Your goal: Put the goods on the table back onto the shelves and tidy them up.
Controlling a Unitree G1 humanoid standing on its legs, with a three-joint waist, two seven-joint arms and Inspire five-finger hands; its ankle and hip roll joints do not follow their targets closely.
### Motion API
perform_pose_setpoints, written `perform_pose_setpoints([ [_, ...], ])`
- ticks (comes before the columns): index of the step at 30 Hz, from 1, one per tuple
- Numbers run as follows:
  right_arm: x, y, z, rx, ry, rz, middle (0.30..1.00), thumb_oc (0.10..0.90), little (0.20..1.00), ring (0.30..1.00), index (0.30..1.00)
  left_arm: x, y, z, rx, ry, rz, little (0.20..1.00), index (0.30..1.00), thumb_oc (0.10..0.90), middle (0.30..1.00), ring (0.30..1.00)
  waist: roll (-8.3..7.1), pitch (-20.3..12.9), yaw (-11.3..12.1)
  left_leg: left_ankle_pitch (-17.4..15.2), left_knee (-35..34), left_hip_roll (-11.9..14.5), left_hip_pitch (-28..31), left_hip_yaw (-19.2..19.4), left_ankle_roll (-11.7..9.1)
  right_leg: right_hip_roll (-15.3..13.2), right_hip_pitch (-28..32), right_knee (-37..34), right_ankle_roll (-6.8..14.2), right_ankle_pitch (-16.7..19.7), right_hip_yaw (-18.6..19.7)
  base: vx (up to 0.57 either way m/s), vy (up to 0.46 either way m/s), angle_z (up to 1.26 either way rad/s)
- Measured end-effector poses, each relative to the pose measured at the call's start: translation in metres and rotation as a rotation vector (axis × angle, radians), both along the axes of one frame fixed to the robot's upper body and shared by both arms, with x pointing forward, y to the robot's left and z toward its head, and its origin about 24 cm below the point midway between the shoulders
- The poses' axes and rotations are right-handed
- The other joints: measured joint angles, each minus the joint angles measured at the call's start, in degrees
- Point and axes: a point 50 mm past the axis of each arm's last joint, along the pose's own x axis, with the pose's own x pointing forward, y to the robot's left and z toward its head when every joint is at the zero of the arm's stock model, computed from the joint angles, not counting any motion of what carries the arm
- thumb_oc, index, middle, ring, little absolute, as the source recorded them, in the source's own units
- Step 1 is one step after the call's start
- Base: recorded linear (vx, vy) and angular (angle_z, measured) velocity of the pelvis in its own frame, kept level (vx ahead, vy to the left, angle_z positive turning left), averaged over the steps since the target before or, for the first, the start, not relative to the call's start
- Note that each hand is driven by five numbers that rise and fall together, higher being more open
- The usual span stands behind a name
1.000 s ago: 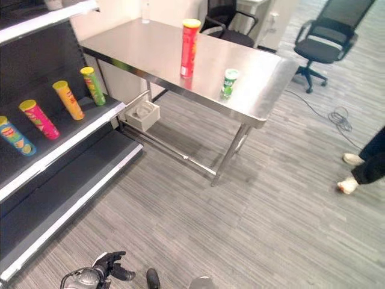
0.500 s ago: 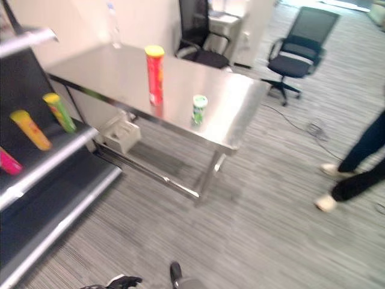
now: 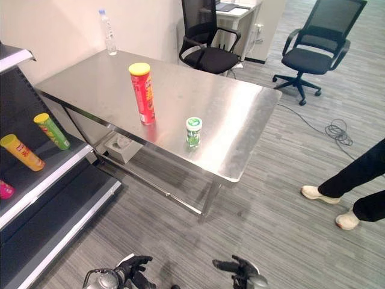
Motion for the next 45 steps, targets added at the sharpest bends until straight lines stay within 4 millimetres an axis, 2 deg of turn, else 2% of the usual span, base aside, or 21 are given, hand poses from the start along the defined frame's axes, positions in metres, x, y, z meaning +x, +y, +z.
perform_pose_setpoints([
  [1,-0.003,0.002,-0.002,0.001,0.027,-0.001,0.9,0.8,0.9,0.9,0.9,0.003,0.0,0.001,0.006,-0.002,-0.008,0.9,0.9,0.8,0.9,0.9,0.66,0.26,0.03,2.45,-0.57,1.01,-1.89,-2.6,-1.39,-0.03,0.47,-0.01,-0.12,-0.28,2.46,0.39,0.311,-0.26],
  [3,-0.012,0.003,-0.006,0.0,0.071,0.0,0.9,0.8,0.9,0.9,0.9,0.008,0.001,0.003,0.013,-0.024,-0.015,0.9,0.9,0.8,0.9,0.9,0.21,0.74,1.01,3.04,-0.53,2.09,-3.5,-5.6,-2.29,-1.26,1.02,0.0,-0.32,-0.61,5.01,0.46,0.371,-0.45],
  [6,-0.028,0.001,-0.01,0.001,0.146,-0.037,0.9,0.8,0.9,0.9,0.9,0.011,0.002,0.003,0.012,-0.025,0.003,0.9,0.9,0.8,0.9,0.9,-0.33,1.24,2.28,2.74,-0.6,0.96,-1.04,-9.45,-1.82,-4.46,2.56,0.03,0.98,-1.43,10.64,0.32,0.342,-0.9],
  [7,-0.034,-0.003,-0.01,-0.002,0.158,-0.058,0.9,0.8,0.9,0.9,0.9,0.01,0.001,0.003,0.004,-0.019,0.013,0.9,0.9,0.8,0.9,0.9,0.55,1.32,2.83,2.83,-0.57,1.09,0.85,-9.02,-1.67,-4.88,3.17,0.02,1.11,-1.34,11.04,0.21,0.313,-1.28],
  [9,-0.045,-0.021,-0.007,-0.041,0.154,-0.067,0.9,0.8,0.9,0.9,0.9,0.009,-0.009,0.003,-0.019,-0.021,0.0,0.9,0.9,0.8,0.9,0.9,4.52,1.71,1.23,1.27,-0.58,2.19,3.64,-6.49,1.26,-4.82,5.31,0.0,1.6,-1.97,10.43,0.3,0.566,-0.74],
  [10,-0.054,-0.017,-0.01,-0.029,0.156,-0.074,0.9,0.8,0.9,0.9,0.9,0.019,-0.005,0.006,-0.001,-0.04,-0.005,0.9,0.9,0.8,0.9,0.9,2.43,2.3,-0.45,-1.68,-0.58,-1.67,4.92,-3.08,3.42,-9.03,6.01,0.13,1.45,-2.67,8.79,0.25,0.645,-0.3],
  [12,-0.067,-0.012,-0.015,-0.001,0.18,-0.104,0.9,0.8,0.9,0.9,0.9,0.032,0.0,0.011,0.033,-0.075,-0.054,0.9,0.9,0.8,0.9,0.9,1.49,2.83,-1.14,-1.32,-0.57,-4.19,5.15,0.52,4.7,-11.8,3.07,3.59,1.26,-2.38,5.73,0.13,0.427,-0.41],
  [15,-0.092,0.003,-0.023,0.067,0.208,-0.206,0.9,0.8,0.9,0.9,0.9,0.028,0.011,0.009,0.102,-0.056,-0.13,0.9,0.9,0.8,0.9,0.9,1.8,2.26,-2.56,-3.2,-0.35,-8.18,5.76,3.64,10.43,-16.62,-2.34,9.07,2.84,-1.76,4.55,-0.01,0.415,-0.58],
  [16,-0.095,0.003,-0.023,0.078,0.206,-0.244,0.9,0.8,0.9,0.9,0.9,0.024,0.014,0.007,0.114,-0.044,-0.134,0.9,0.9,0.8,0.9,0.9,1.55,1.16,-2.06,-4.11,-0.57,-9.4,5.19,5.57,11.82,-19.35,-4.92,8.8,3.03,0.82,3.89,-0.12,0.349,-0.99],
  [18,-0.087,-0.006,-0.02,0.065,0.173,-0.319,0.9,0.8,0.9,0.9,0.9,0.019,0.029,0.006,0.16,-0.025,-0.11,0.9,0.9,0.8,0.9,0.9,0.84,1.56,-0.8,-5.18,-0.47,-11.21,4.23,11.83,13.08,-24.96,-12.79,6.41,5.84,5.36,-6.7,-0.14,0.358,-1.23],
  [19,-0.087,-0.01,-0.018,0.055,0.173,-0.311,0.9,0.8,0.9,0.9,0.9,0.016,0.031,0.005,0.158,-0.014,-0.09,0.9,0.9,0.8,0.9,0.9,1.14,1.5,-0.67,-5.58,-0.65,-10.97,3.82,12.55,13.35,-24.48,-13.79,4.89,6.52,5.76,-10.56,-0.09,0.316,-0.74],
  [20,-0.088,-0.009,-0.019,0.052,0.183,-0.292,0.9,0.8,0.9,0.9,0.9,0.012,0.032,0.003,0.152,-0.006,-0.074,0.9,0.9,0.8,0.9,0.9,1.46,1.41,-0.59,-5.92,-0.59,-10.34,3.94,13.0,12.8,-23.4,-14.1,4.54,6.82,6.0,-11.34,-0.05,0.209,-0.29],
  [23,-0.1,0.0,-0.023,0.073,0.222,-0.264,0.9,0.8,0.9,0.9,0.9,0.004,0.03,0.001,0.135,0.002,-0.074,0.9,0.9,0.8,0.9,0.9,1.52,-0.06,0.53,-6.55,-0.35,-9.83,4.22,13.64,13.27,-18.79,-14.6,8.54,8.6,5.62,-7.51,-0.06,0.254,-0.16],
  [24,-0.098,0.005,-0.024,0.095,0.218,-0.263,0.9,0.8,0.9,0.9,0.9,0.004,0.032,0.001,0.14,0.001,-0.077,0.9,0.9,0.8,0.9,0.9,1.91,-0.21,1.1,-6.6,-0.57,-9.13,4.37,14.13,13.36,-15.26,-15.29,12.93,8.59,2.73,-4.13,-0.05,0.114,-0.15],
  [25,-0.098,0.007,-0.025,0.103,0.222,-0.258,0.9,0.8,0.9,0.9,0.9,0.002,0.032,0.001,0.132,0.004,-0.073,0.9,0.9,0.8,0.9,0.9,2.05,-0.64,1.26,-6.43,-0.28,-8.59,4.3,14.76,13.48,-12.79,-14.5,13.91,8.56,1.3,-4.23,-0.05,0.18,-0.21],
  [27,-0.098,0.013,-0.026,0.114,0.233,-0.235,0.9,0.8,0.9,0.9,0.9,-0.001,0.031,0.0,0.124,0.01,-0.09,0.9,0.9,0.8,0.9,0.9,2.43,-1.13,2.82,-6.46,-0.23,-7.46,4.98,15.9,13.2,-7.47,-12.21,13.11,6.2,-3.08,-3.42,0.01,0.056,-0.36],
  [28,-0.1,0.014,-0.027,0.118,0.247,-0.215,0.9,0.8,0.9,0.9,0.9,-0.001,0.033,0.0,0.128,0.009,-0.093,0.9,0.9,0.8,0.9,0.9,1.65,-1.16,3.27,-6.62,-0.25,-8.05,5.92,15.89,12.99,-7.08,-8.9,7.48,3.93,-1.17,-2.73,0.05,-0.028,-0.34],
  [30,-0.101,0.014,-0.027,0.121,0.248,-0.219,0.9,0.8,0.9,0.9,0.9,0.001,0.036,0.001,0.133,0.004,-0.083,0.9,0.9,0.8,0.9,0.9,0.04,-1.16,2.28,-6.57,-0.26,-9.08,7.74,15.79,12.57,-7.51,-3.68,1.04,2.99,-0.19,-2.12,0.03,-0.03,-0.16],
  [37,-0.105,0.001,-0.024,0.108,0.223,-0.308,0.9,0.8,0.9,0.9,0.9,0.004,0.033,0.002,0.092,-0.01,-0.008,0.9,0.9,0.8,0.9,0.9,-1.68,-1.17,0.25,-6.35,-0.26,-7.63,9.86,13.95,11.66,-5.8,-1.6,-0.03,2.73,0.5,-1.65,0.02,-0.008,-0.07],
  [41,-0.108,-0.007,-0.021,0.101,0.19,-0.42,0.9,0.8,0.9,0.9,0.9,0.0,0.04,0.001,0.116,0.015,-0.028,0.9,0.9,0.8,0.9,0.9,-3.9,-1.02,-0.7,-6.35,-0.26,-8.17,10.47,13.93,10.33,-6.42,-1.12,-0.07,2.47,0.61,-1.6,0.01,-0.023,-0.03],
  [45,-0.123,-0.025,-0.016,0.056,0.189,-0.494,0.9,0.8,0.9,0.9,0.9,-0.001,0.045,0.001,0.133,0.025,-0.039,0.9,0.9,0.8,0.9,0.9,-4.12,-0.74,-0.66,-6.61,-0.28,-9.32,10.58,13.94,10.15,-7.92,-1.09,-0.1,2.56,0.51,-1.66,0.0,-0.01,-0.01],
])
